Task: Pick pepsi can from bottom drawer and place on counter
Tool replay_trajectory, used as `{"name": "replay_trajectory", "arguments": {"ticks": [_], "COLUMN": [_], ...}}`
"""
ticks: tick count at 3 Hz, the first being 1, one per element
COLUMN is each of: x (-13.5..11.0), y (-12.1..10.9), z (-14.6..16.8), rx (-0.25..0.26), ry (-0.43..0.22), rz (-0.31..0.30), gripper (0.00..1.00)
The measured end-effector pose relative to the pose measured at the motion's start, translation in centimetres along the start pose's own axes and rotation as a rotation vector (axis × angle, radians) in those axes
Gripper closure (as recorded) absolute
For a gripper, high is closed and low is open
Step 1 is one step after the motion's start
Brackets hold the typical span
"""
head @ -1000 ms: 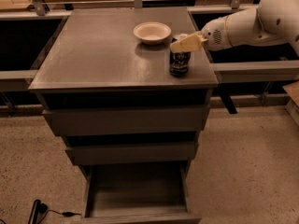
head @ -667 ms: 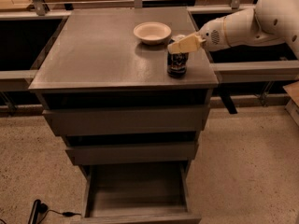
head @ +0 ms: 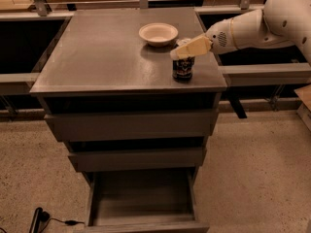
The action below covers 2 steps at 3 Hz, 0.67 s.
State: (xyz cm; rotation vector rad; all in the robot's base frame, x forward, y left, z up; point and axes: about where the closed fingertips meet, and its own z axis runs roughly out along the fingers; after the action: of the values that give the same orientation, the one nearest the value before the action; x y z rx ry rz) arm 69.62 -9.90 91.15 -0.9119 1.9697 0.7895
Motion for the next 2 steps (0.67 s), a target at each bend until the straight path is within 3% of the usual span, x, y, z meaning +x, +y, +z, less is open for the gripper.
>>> {"name": "replay_trajectory", "arguments": {"ticks": [1,2], "x": [0.6,0.4], "y": [0.3,1.2], "z": [-0.9,-4.2], "rx": [0.047,0.136], "ry": [0.069,0.114], "rz": [-0.147,-0.391], "gripper": [0.00,0.00]}}
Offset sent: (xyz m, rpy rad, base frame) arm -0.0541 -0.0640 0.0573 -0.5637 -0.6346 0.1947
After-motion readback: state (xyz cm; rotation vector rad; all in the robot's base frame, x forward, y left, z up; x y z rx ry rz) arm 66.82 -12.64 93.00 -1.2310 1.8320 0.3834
